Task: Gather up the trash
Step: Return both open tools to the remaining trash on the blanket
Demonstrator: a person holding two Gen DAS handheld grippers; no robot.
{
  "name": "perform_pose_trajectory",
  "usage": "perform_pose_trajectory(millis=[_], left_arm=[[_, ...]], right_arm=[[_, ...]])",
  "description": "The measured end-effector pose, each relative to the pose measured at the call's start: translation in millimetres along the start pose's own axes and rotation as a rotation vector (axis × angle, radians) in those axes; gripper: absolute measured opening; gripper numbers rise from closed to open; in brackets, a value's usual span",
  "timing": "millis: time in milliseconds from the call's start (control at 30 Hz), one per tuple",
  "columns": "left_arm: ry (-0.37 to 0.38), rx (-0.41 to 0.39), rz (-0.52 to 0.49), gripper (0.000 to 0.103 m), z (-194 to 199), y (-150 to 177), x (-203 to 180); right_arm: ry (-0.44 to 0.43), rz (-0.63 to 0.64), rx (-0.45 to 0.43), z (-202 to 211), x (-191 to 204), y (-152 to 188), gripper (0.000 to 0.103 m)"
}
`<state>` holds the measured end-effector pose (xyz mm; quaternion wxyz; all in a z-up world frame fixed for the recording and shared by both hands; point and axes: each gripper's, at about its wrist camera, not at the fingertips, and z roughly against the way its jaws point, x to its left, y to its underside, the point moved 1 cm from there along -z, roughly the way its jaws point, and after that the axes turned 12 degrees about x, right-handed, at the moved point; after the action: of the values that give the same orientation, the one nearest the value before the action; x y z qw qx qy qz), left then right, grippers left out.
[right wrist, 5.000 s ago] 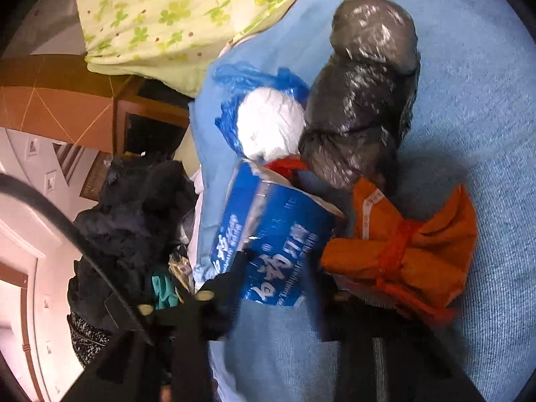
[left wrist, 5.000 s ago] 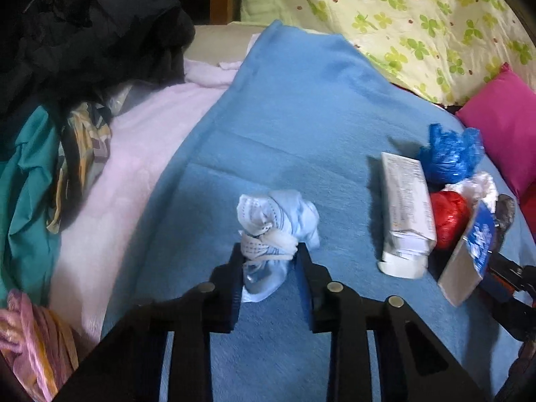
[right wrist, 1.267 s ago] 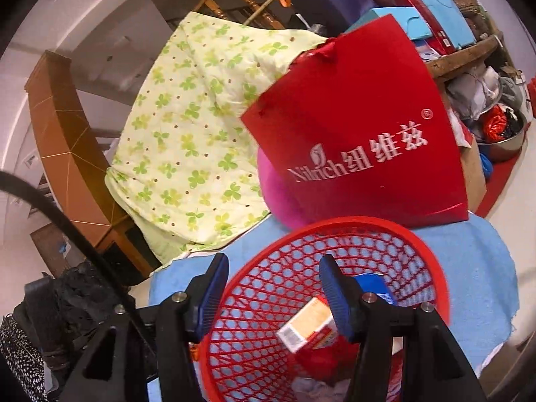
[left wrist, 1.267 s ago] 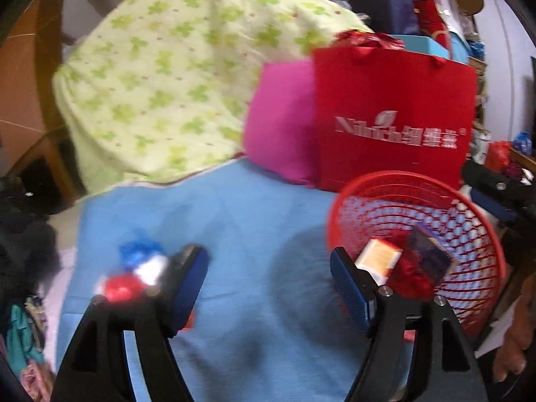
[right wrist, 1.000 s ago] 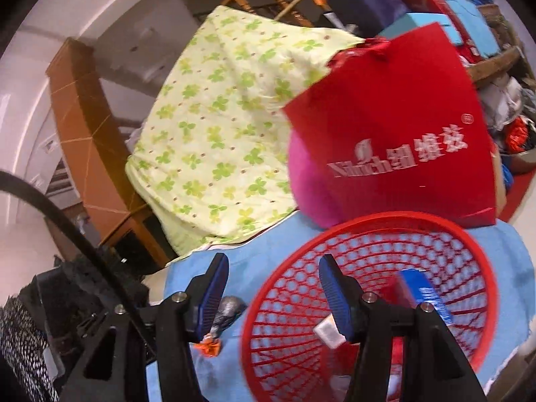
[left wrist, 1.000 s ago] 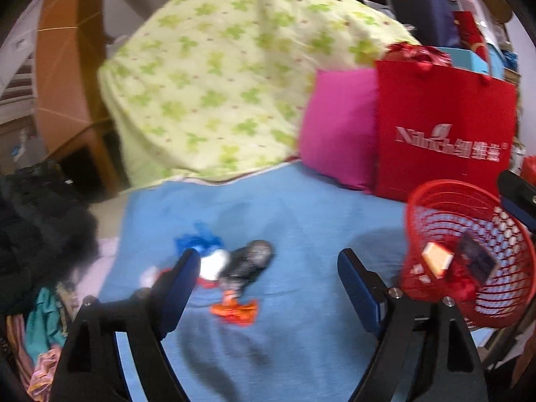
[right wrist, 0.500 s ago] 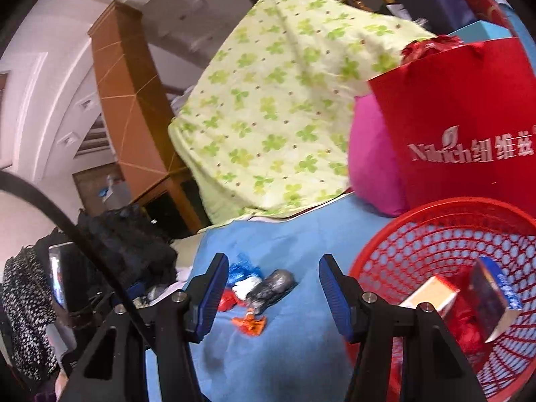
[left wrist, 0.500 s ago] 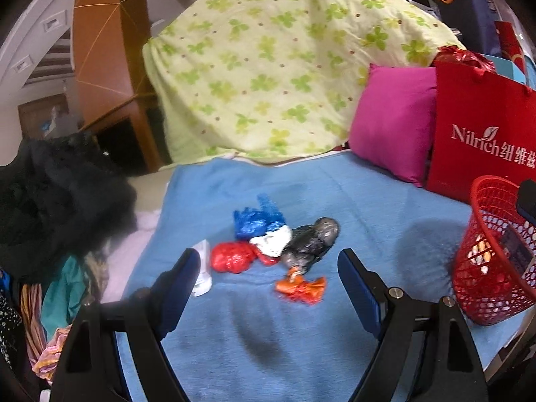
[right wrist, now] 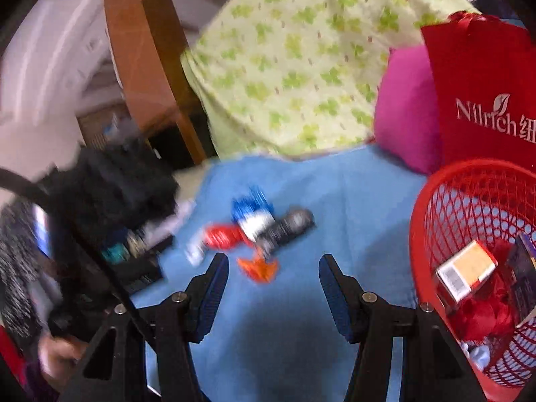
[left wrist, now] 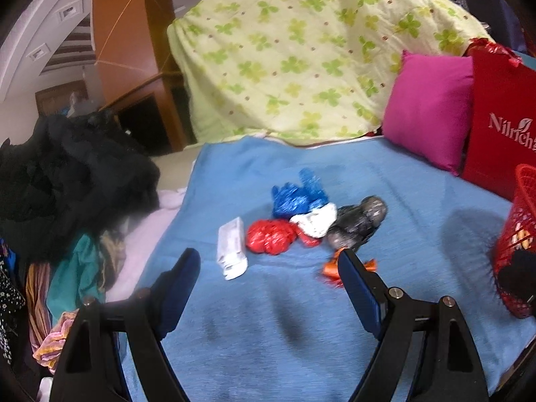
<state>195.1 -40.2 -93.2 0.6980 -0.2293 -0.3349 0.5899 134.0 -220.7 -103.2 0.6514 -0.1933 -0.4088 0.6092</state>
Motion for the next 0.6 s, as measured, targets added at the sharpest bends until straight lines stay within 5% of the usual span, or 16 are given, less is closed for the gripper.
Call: perform_pose_trajectory(millis=[267, 500, 600], left_arm=[[-0.002, 0.034, 0.012, 0.084, -17.7, 5.4, 11.3], [0.018, 0.042, -0.002, 0.084, -20.3, 6.7, 6.5], [0.024, 0.047, -0.015, 0.084, -21.8, 6.8, 0.9]], right_arm=[[0.185, -0.006, 0.356, -77.2, -19.7, 22.1, 0.060], [0.352, -0.004, 0.417, -85.9, -40.5, 29.4, 0.060], [0.345, -0.032, 0.429, -83.1, -49.8, 28.3, 0.060]])
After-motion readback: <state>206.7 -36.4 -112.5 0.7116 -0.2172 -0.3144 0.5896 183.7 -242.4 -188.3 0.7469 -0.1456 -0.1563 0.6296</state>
